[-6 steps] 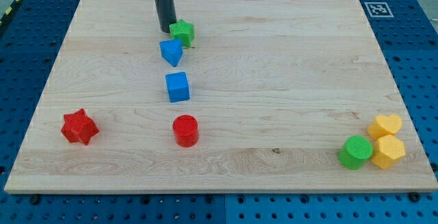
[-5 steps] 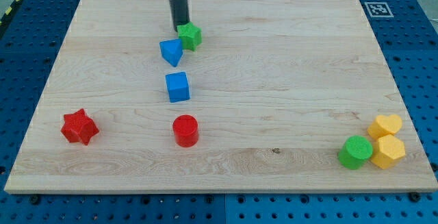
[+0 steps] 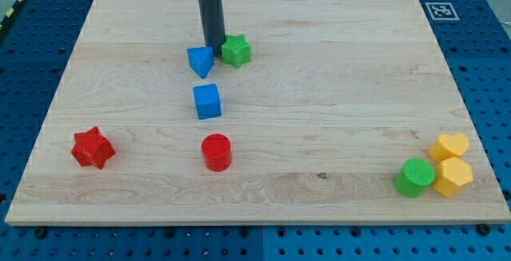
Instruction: Push the green star towards right and down a bit
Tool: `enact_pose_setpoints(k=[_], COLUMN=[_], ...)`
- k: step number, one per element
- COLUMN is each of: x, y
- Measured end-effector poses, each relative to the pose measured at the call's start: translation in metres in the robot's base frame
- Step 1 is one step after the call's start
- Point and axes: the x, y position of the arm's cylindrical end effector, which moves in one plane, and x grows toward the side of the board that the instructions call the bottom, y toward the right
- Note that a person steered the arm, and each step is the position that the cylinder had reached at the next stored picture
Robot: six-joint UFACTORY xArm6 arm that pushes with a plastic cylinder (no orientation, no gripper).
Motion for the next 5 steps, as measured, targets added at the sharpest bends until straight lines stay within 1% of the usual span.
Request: enact_pose_setpoints(k=[1,2,3,5], x=[0.0,-0.02,-0.011,0.034], y=[0.023,0.05,0.078,0.077])
